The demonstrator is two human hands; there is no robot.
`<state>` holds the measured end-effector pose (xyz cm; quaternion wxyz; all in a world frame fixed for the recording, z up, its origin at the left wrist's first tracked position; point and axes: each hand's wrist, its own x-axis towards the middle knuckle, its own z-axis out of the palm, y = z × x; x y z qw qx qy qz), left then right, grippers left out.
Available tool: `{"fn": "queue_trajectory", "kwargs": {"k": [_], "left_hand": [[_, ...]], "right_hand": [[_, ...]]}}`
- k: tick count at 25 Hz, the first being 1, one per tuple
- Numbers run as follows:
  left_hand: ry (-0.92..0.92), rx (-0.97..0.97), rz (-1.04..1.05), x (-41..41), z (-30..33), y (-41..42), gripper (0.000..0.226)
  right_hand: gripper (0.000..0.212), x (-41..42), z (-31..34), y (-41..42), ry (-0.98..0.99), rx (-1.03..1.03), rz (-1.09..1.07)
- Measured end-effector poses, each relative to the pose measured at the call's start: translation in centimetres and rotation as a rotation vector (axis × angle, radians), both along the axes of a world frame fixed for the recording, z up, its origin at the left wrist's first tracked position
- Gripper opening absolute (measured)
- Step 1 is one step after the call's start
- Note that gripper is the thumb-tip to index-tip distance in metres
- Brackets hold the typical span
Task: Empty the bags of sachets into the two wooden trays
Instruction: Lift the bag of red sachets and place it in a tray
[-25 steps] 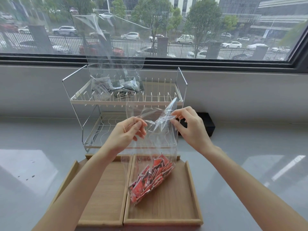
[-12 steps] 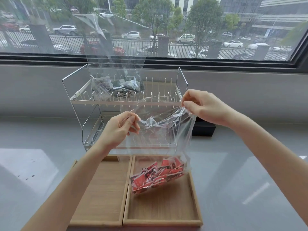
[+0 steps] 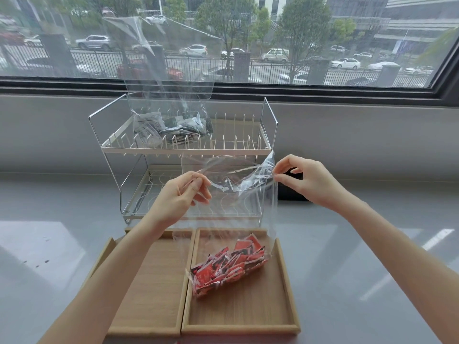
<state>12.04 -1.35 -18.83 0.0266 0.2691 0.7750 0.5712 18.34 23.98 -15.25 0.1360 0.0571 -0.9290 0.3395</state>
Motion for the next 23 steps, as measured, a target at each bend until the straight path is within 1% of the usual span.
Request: {"fn": "queue_trajectory", "kwargs": {"k": [2, 4, 6, 9, 11, 13, 14, 16, 19, 22, 23], "left_hand": [[-0.009, -0.006, -0.010, 0.0, 0.1, -0.1, 0.029], [-0.014, -0.017, -0.020, -0.1, 0.3, -0.2, 0.029], [-0.019, -0.023, -0.028, -0.3, 0.8, -0.2, 0.029], [-0.012, -0.003, -0.025, -0.7, 1.4, -0.1, 0.028], [-0.020, 0.006, -0.036, -0.7, 1.5, -0.1, 0.028], [-0.032, 0.010, -0.050, -0.4, 1.1, 0.0, 0.028], [-0.041, 0.008, -0.056, -0.3, 0.9, 0.1, 0.028], [-0.054, 0.010, -0.061, -0.2, 0.5, 0.1, 0.027], [-0.065, 0.022, -0.057, -0.3, 0.5, 0.1, 0.027], [-0.067, 0.017, -0.057, -0.4, 0.5, 0.0, 0.027], [-0.059, 0.004, -0.058, -0.5, 0.4, 0.0, 0.027]], "right_hand": [[0.019, -0.1, 1.3, 0.1, -0.046, -0.073, 0.034], [0.021, 0.0, 3.6, -0.2, -0.171, -0.112, 0.132], [0.022, -0.1, 6.0, -0.3, -0.269, -0.029, 0.191], [0.025, -0.4, 8.3, -0.6, -0.287, 0.073, 0.179], [0.023, -0.4, 8.0, -0.8, -0.246, 0.120, 0.161], [0.009, -0.2, 6.7, -0.6, -0.215, 0.143, 0.175], [0.006, -0.1, 6.0, -0.3, -0.227, 0.156, 0.182], [0.016, 0.0, 4.5, 0.6, -0.290, 0.162, 0.158], [0.019, -0.1, 3.0, 1.8, -0.352, 0.042, 0.117], [0.011, 0.2, 3.2, 2.6, -0.399, -0.133, 0.134], [0.009, 0.3, 3.4, 2.7, -0.387, -0.179, 0.154]]}}
